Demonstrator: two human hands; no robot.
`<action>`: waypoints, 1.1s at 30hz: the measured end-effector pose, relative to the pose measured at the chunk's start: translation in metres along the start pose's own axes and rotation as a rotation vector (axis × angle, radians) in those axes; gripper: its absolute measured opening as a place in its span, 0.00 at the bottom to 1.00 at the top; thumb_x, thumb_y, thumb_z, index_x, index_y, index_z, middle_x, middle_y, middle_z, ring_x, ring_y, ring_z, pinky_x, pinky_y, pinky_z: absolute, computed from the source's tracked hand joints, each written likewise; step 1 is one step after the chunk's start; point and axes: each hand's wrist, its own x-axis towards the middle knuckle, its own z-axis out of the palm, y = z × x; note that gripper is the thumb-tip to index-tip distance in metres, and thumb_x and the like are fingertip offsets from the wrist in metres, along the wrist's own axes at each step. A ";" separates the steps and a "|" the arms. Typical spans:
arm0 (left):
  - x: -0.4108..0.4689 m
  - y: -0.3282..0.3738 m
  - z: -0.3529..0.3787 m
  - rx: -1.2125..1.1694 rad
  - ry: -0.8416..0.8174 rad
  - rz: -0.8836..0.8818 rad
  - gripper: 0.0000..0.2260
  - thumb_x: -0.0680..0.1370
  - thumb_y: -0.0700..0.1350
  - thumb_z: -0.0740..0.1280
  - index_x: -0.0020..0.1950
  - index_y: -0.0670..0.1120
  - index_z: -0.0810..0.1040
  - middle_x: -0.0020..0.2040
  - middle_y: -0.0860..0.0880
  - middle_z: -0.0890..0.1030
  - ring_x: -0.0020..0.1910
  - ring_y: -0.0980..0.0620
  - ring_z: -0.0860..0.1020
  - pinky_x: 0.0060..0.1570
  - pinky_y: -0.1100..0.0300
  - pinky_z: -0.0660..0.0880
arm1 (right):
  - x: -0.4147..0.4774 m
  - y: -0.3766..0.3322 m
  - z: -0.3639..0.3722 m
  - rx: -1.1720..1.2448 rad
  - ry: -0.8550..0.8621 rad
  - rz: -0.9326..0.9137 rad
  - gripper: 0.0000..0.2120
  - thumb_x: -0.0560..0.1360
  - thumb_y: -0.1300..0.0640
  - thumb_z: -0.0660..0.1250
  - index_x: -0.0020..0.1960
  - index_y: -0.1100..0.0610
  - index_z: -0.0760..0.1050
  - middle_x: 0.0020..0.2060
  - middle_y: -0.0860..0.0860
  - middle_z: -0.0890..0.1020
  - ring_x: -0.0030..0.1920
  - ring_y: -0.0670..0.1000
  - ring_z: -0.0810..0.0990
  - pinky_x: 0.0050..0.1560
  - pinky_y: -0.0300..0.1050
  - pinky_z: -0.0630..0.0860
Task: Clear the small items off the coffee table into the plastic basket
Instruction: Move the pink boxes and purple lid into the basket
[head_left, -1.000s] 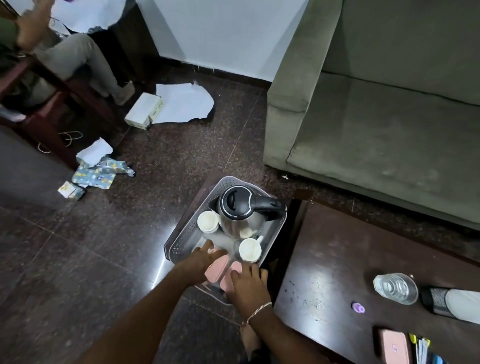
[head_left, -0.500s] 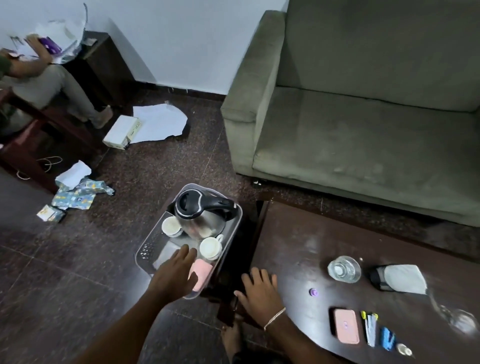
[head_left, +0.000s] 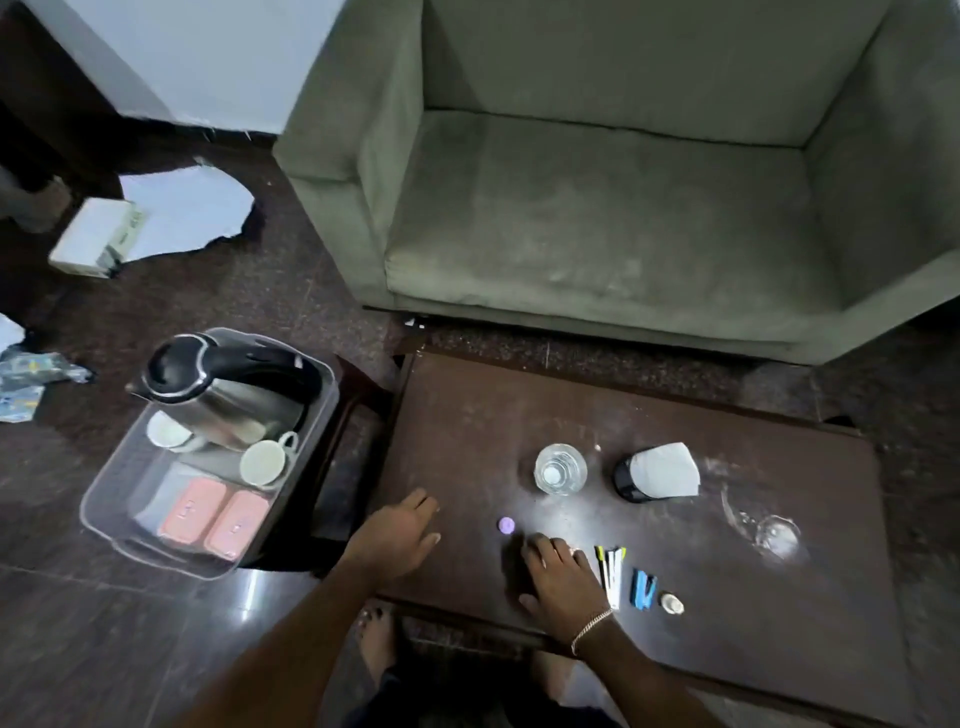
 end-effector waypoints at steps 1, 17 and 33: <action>0.010 0.010 0.009 -0.002 -0.010 0.003 0.23 0.83 0.56 0.61 0.75 0.46 0.67 0.74 0.44 0.69 0.62 0.40 0.78 0.58 0.49 0.75 | -0.001 0.009 0.006 0.000 -0.016 -0.010 0.34 0.64 0.44 0.74 0.67 0.55 0.74 0.65 0.55 0.77 0.61 0.59 0.77 0.56 0.56 0.76; 0.073 0.093 0.099 -0.272 0.105 -0.054 0.07 0.81 0.45 0.65 0.58 0.45 0.75 0.59 0.46 0.76 0.55 0.36 0.79 0.53 0.43 0.76 | -0.004 0.060 0.064 -0.003 -0.024 -0.086 0.42 0.68 0.50 0.69 0.78 0.47 0.54 0.77 0.53 0.61 0.77 0.57 0.58 0.68 0.64 0.61; -0.087 -0.068 -0.050 -0.351 0.403 -0.261 0.09 0.83 0.48 0.62 0.51 0.43 0.77 0.52 0.44 0.78 0.51 0.38 0.79 0.50 0.44 0.74 | 0.051 -0.138 -0.076 0.046 0.132 -0.321 0.42 0.63 0.38 0.66 0.74 0.55 0.67 0.70 0.51 0.74 0.65 0.55 0.75 0.50 0.56 0.76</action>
